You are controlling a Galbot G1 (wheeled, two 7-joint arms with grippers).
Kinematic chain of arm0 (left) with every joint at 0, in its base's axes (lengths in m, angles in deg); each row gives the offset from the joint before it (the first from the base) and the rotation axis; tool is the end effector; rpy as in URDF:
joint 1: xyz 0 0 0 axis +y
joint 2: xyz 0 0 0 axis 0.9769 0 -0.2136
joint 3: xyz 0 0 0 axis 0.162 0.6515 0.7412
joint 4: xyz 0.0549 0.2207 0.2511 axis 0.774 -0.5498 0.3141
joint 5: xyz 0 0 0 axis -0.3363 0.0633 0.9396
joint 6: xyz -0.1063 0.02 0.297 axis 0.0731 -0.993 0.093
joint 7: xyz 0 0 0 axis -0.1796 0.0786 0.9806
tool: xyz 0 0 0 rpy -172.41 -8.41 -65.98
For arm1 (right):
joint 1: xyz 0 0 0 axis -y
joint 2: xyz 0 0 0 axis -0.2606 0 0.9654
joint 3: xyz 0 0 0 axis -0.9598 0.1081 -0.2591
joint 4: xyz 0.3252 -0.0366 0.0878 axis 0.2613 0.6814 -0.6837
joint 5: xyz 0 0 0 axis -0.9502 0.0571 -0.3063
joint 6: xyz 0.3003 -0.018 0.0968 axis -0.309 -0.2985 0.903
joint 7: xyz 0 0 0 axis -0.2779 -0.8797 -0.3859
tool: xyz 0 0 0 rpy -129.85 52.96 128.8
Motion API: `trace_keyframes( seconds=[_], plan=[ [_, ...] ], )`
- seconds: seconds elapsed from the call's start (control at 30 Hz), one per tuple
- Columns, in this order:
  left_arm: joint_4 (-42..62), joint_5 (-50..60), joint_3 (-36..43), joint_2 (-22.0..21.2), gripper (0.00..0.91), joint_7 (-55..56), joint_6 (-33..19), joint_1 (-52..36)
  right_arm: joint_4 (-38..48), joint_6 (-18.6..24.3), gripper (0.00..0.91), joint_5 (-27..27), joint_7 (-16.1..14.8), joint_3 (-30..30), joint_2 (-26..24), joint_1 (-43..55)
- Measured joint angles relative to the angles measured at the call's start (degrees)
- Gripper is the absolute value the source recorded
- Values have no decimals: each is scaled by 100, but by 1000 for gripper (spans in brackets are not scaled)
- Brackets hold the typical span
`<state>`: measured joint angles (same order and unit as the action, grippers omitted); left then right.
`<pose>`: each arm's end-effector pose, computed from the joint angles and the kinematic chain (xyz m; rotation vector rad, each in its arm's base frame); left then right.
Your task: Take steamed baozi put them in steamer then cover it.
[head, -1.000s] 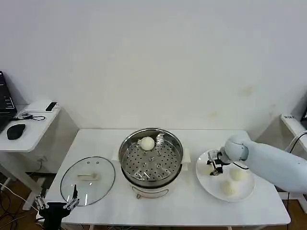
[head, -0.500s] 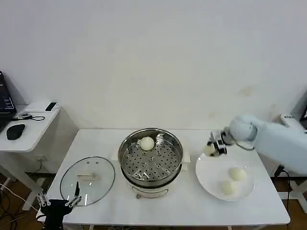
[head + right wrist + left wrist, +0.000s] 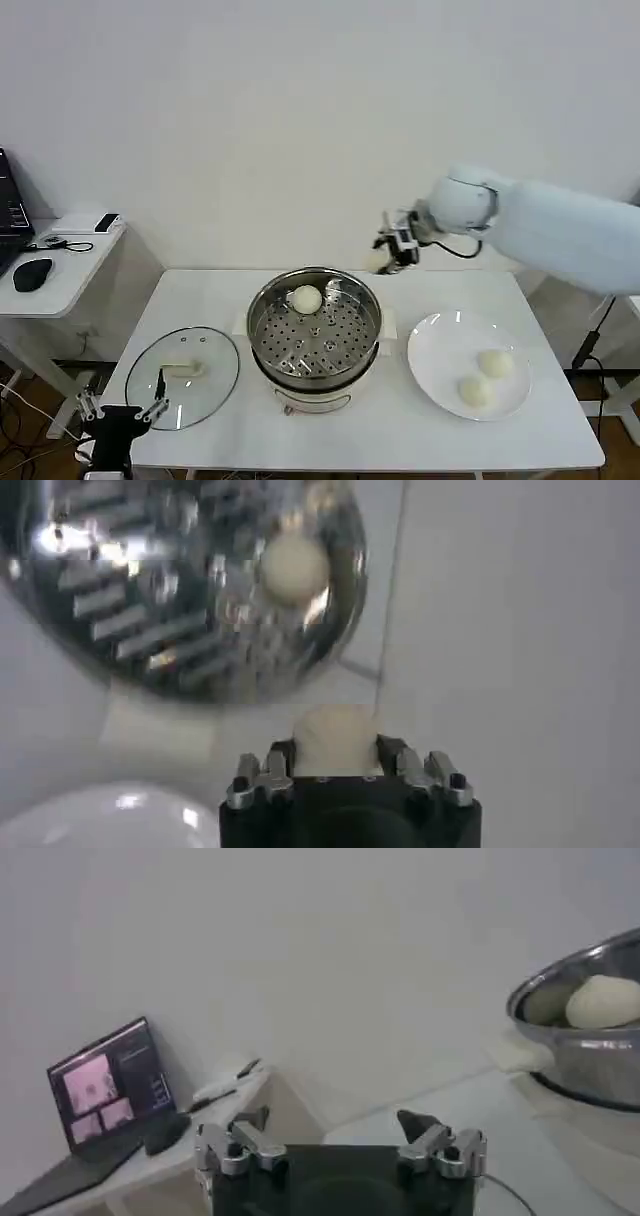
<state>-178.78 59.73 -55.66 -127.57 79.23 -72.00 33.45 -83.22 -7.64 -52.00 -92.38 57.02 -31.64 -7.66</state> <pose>0.0780 0.0744 -0.2452 0.2911 -2.8893 -0.6845 0.4735 0.0250 -0.0138 1.3736 -1.6610 1.5791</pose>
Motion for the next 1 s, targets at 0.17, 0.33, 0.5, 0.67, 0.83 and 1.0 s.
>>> trace_keyframes(
  seconds=[0.17, 0.33, 0.5, 0.67, 0.83, 1.0],
  plan=[
    [-55, 2, -80, -11, 907, 5, -15, 46, 18, -377, 564, -676, 318, 115, 622, -45],
    [-70, 16, -96, -49, 907, 16, -28, 36, 84, -741, 564, -1257, 597, 200, 1171, -188],
    [-43, 39, -66, -66, 907, 30, -49, 45, 247, -1004, 564, -1602, 815, 209, 1635, -385],
    [-31, 36, -85, -60, 907, 32, -53, 40, 455, -1177, 564, -1763, 934, 254, 1999, -619],
    [-22, 29, -96, -63, 907, 39, -62, 34, 681, -1280, 564, -1807, 1015, 289, 2283, -812],
    [-25, 30, -72, -68, 907, 41, -63, 21, 870, -1342, 756, -1828, 1091, 292, 2445, -955]
  ],
)
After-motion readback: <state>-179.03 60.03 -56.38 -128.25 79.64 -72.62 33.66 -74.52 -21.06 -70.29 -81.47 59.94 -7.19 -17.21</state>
